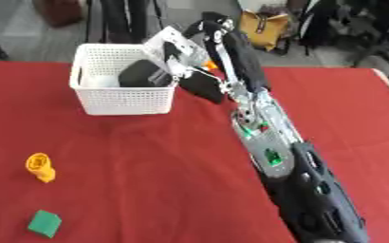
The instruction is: Pick up objects on the table and place them in the box.
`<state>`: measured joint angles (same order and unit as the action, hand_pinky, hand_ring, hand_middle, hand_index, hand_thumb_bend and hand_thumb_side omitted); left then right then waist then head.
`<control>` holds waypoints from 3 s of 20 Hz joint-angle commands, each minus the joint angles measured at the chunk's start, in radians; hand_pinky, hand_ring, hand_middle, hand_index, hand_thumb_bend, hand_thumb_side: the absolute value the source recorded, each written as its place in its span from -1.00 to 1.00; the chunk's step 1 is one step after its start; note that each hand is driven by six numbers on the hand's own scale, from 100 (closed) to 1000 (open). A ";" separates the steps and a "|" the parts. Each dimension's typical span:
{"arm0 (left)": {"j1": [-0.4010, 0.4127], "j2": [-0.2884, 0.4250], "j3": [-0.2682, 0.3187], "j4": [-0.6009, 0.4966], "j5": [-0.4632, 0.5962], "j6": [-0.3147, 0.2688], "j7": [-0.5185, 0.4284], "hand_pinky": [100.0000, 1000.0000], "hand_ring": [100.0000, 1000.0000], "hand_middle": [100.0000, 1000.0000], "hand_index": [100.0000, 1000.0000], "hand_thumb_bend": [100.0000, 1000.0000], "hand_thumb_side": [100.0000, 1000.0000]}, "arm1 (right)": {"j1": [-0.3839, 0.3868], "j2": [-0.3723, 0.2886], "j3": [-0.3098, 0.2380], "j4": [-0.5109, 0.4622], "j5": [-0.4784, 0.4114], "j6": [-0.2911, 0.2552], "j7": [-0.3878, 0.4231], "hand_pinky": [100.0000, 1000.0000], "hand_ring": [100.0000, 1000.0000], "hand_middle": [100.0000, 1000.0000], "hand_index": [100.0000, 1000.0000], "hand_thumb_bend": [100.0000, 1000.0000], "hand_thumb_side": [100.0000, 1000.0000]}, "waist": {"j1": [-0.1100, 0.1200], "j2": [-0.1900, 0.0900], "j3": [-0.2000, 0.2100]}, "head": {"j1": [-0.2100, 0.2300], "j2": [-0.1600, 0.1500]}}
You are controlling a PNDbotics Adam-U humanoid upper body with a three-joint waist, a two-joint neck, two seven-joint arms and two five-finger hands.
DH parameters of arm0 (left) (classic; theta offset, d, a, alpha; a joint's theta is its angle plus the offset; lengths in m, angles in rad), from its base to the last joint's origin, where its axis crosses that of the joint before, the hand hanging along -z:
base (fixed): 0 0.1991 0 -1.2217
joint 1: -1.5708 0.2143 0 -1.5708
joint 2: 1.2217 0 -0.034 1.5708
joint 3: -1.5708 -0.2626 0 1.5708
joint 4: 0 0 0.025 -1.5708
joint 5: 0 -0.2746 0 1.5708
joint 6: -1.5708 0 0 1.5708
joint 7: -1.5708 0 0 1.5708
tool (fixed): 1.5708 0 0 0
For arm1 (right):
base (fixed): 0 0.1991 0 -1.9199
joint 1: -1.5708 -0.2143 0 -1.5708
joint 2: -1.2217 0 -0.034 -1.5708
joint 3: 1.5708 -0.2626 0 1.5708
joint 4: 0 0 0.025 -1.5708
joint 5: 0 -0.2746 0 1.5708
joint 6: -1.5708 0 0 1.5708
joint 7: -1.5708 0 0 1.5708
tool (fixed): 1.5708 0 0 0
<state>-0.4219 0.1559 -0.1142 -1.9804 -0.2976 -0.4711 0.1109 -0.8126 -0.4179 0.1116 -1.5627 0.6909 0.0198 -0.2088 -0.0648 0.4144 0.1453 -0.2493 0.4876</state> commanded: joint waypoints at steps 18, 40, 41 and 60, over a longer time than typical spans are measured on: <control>-0.049 -0.004 -0.024 -0.020 0.024 -0.017 -0.024 0.34 0.58 0.70 0.81 -0.88 0.90 | -0.142 -0.124 0.017 0.203 0.010 -0.094 -0.062 0.18 0.73 -1.00 -0.41 -1.00 0.12 | -0.026 0.007 0.098 | -0.115 -0.033; -0.087 0.000 -0.046 -0.020 0.032 -0.044 -0.053 0.34 0.58 0.70 0.81 -0.91 0.90 | -0.203 -0.199 0.014 0.346 0.077 -0.207 -0.166 0.25 0.72 -1.00 -0.38 -1.00 0.19 | -0.064 0.067 0.222 | -0.249 -0.081; -0.089 0.000 -0.047 -0.020 0.033 -0.046 -0.054 0.34 0.58 0.70 0.81 -0.91 0.90 | -0.205 -0.204 0.014 0.353 0.080 -0.217 -0.172 0.25 0.72 -1.00 -0.38 -1.00 0.20 | -0.065 0.070 0.227 | -0.255 -0.084; -0.106 -0.011 -0.062 -0.020 0.035 -0.057 -0.079 0.34 0.58 0.71 0.82 -0.92 0.92 | -0.228 -0.253 0.001 0.424 0.119 -0.359 -0.303 0.30 0.72 -0.93 -0.24 -1.00 0.24 | -0.083 0.112 0.282 | -0.339 -0.137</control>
<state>-0.5158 0.1470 -0.1725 -1.9804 -0.2696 -0.5270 0.0366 -1.0206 -0.6309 0.1249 -1.1337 0.8007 -0.3284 -0.4979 -0.1558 0.5492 0.4290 -0.5793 0.3674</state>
